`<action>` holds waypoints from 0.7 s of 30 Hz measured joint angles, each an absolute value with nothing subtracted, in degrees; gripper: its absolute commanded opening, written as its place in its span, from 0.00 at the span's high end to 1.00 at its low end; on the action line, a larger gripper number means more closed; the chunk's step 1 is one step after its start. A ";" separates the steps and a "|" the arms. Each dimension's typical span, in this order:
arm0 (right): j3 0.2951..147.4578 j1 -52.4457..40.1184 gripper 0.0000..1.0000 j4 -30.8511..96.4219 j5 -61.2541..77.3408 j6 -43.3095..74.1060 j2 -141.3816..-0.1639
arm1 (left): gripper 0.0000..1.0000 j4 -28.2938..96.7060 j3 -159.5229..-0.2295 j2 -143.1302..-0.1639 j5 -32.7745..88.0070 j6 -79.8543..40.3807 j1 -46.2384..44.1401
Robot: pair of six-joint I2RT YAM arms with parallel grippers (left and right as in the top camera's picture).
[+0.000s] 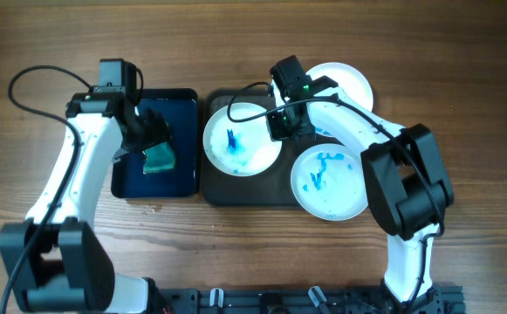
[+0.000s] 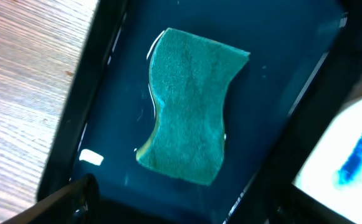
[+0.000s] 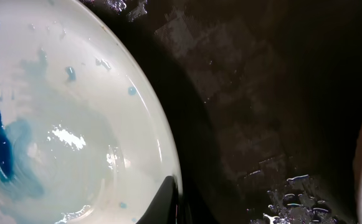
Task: Clean dirty plates on tray and stack at the side
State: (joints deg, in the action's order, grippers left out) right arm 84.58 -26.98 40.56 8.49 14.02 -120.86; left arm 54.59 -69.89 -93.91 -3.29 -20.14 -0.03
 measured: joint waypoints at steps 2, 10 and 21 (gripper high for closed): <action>84.58 -26.96 0.96 40.60 8.49 13.85 -120.86 | 0.29 53.25 -69.82 -96.18 -3.11 -19.59 -0.03; 84.58 -26.96 0.96 40.60 8.49 13.82 -120.86 | 0.30 50.41 -69.69 -105.47 -2.61 -17.63 0.21; 84.58 -26.98 0.96 40.53 8.49 13.61 -120.86 | 0.67 47.40 -69.67 -107.26 2.81 -16.67 2.68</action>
